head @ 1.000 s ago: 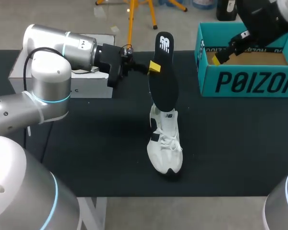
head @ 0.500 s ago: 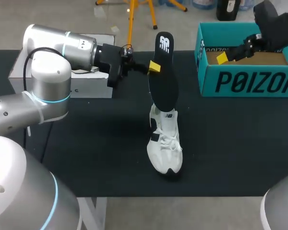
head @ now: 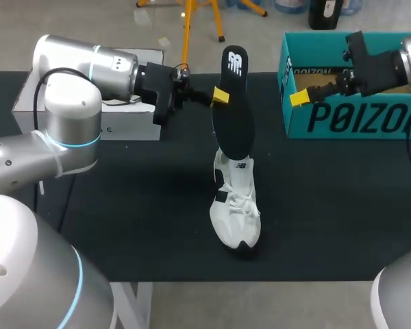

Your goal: Take the shoe out of the shoebox, open the shoe tongue, remove and reinsert the insole, then place the shoe into the shoebox

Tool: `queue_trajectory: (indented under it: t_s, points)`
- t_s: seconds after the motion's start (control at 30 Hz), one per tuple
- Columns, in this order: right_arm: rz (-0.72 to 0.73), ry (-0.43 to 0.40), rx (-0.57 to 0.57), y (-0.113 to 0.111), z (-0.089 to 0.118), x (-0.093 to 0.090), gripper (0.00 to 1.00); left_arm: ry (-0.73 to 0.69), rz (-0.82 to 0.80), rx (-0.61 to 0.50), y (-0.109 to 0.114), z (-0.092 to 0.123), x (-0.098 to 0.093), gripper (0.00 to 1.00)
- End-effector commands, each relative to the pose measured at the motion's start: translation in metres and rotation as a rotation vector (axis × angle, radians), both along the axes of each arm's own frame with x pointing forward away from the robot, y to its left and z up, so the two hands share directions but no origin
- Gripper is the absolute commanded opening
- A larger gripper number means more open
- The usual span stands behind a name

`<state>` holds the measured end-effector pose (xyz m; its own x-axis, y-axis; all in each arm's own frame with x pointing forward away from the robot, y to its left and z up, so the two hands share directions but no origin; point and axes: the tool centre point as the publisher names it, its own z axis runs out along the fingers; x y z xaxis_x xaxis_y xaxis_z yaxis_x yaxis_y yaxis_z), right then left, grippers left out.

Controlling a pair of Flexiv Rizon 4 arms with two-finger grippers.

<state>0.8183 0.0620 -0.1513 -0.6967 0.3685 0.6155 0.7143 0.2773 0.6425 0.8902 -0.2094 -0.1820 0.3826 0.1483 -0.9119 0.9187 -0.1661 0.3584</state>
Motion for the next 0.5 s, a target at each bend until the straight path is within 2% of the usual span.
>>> queue_trajectory:
  t_s: [0.03, 0.5]
  points:
    - [0.086, 0.048, 0.039, 0.024, -0.011, 0.018, 1.0, 0.0, -0.001, 0.002, -0.001, 0.0, 0.001, 0.0]
    - [0.165, 0.056, 0.081, 0.064, -0.035, 0.032, 1.0, 0.0, -0.001, 0.002, -0.001, 0.0, 0.001, 0.0]
